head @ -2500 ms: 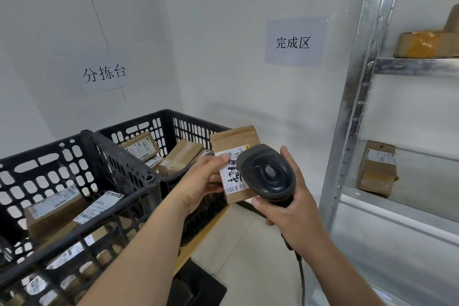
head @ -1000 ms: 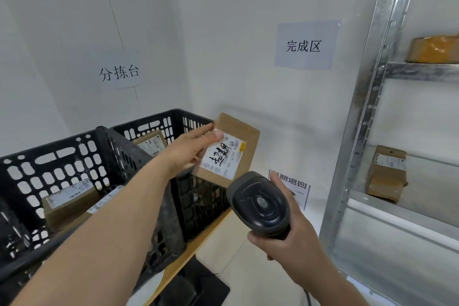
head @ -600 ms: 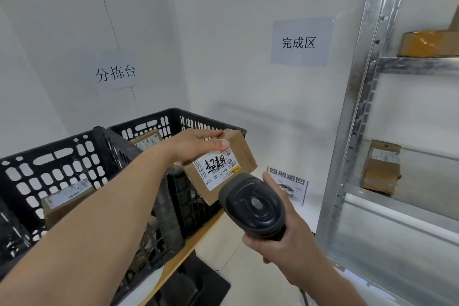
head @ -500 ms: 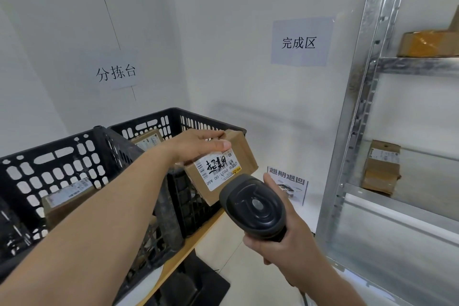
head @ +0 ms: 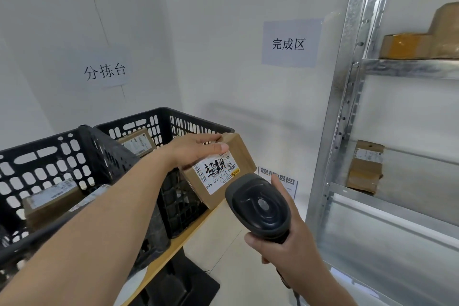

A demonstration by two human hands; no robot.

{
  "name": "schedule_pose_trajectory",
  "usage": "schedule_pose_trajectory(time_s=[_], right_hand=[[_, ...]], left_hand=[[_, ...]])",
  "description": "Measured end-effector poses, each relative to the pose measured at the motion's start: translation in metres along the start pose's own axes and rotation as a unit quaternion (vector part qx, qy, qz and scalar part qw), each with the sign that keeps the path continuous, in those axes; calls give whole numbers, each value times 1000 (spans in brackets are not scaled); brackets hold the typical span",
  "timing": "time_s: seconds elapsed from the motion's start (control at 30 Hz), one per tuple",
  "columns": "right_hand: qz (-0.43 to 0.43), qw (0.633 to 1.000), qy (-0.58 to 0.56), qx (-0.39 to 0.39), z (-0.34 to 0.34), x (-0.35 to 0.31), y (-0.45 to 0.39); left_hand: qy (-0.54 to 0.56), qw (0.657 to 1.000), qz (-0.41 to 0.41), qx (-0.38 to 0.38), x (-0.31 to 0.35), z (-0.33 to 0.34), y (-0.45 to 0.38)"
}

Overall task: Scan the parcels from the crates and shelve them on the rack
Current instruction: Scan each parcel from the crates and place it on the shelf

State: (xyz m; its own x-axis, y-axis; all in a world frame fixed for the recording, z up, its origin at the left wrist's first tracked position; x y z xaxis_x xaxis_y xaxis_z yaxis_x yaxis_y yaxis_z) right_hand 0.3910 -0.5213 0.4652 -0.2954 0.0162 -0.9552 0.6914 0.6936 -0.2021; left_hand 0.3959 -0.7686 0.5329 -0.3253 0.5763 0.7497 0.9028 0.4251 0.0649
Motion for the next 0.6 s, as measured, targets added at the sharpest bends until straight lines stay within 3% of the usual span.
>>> schedule_pose_trajectory(time_s=[0.17,0.33,0.47,0.6], right_hand=[[29,989,-24,141,-28,17,0],[88,960,-20,265,-52,44,1],[128,940,17,315,-66,60,0],[149,909,41,386,-92,68,7]], left_hand=[[151,988,20,15,11,40,3],[283,959,-9,-22,-4,114,-8],[330,944,-18,-21,1,162,-18],[350,932,-21,-91,19,203,-27]])
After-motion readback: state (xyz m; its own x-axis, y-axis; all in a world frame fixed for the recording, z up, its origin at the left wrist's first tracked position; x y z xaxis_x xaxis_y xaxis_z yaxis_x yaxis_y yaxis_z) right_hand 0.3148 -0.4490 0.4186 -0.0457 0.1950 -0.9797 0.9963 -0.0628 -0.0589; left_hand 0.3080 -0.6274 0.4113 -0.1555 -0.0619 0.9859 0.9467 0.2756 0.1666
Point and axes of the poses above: each hand's wrist, its own y-axis away from the middle knuckle, its own z-axis out of the palm, x = y × z, the point moved 6 cm from there along -y, towards the middle knuckle, and after that the axes turned 2 degrees about z, right-handed, at the moved point
